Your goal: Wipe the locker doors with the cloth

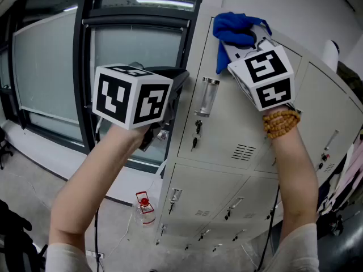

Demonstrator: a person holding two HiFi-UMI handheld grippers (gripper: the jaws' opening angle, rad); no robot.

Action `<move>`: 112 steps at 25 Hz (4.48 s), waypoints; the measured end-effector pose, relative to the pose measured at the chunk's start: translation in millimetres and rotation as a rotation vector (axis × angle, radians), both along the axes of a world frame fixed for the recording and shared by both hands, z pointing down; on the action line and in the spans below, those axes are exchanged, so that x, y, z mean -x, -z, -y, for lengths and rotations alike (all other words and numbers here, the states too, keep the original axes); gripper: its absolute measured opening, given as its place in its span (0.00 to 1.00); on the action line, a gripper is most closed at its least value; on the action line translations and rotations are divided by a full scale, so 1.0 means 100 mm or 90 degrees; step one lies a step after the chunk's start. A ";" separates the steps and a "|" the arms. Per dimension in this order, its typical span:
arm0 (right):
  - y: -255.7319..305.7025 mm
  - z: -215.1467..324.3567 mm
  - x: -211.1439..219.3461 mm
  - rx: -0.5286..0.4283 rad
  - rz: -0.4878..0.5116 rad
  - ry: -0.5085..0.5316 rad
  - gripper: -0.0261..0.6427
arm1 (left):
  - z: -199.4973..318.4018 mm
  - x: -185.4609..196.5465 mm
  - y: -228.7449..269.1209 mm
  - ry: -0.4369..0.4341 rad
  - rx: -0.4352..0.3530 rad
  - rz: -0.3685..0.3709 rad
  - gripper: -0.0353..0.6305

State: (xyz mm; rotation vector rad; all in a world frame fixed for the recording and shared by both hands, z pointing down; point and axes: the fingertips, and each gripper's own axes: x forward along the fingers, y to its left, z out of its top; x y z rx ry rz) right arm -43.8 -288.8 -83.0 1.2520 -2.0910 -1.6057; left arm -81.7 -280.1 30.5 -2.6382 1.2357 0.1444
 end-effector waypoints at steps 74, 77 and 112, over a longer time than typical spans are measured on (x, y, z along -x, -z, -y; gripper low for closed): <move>-1.10 0.02 -0.46 0.022 -0.220 -0.034 0.09 | -0.15 -0.70 -0.30 -0.033 -0.046 0.016 0.06; -0.68 0.03 -0.44 0.006 -0.198 -0.037 0.09 | -0.20 -0.76 -0.10 -0.038 -0.069 0.021 0.06; -2.97 -0.02 -1.15 0.063 -0.141 -0.056 0.09 | -0.27 -1.45 -1.56 -0.132 0.081 -0.007 0.06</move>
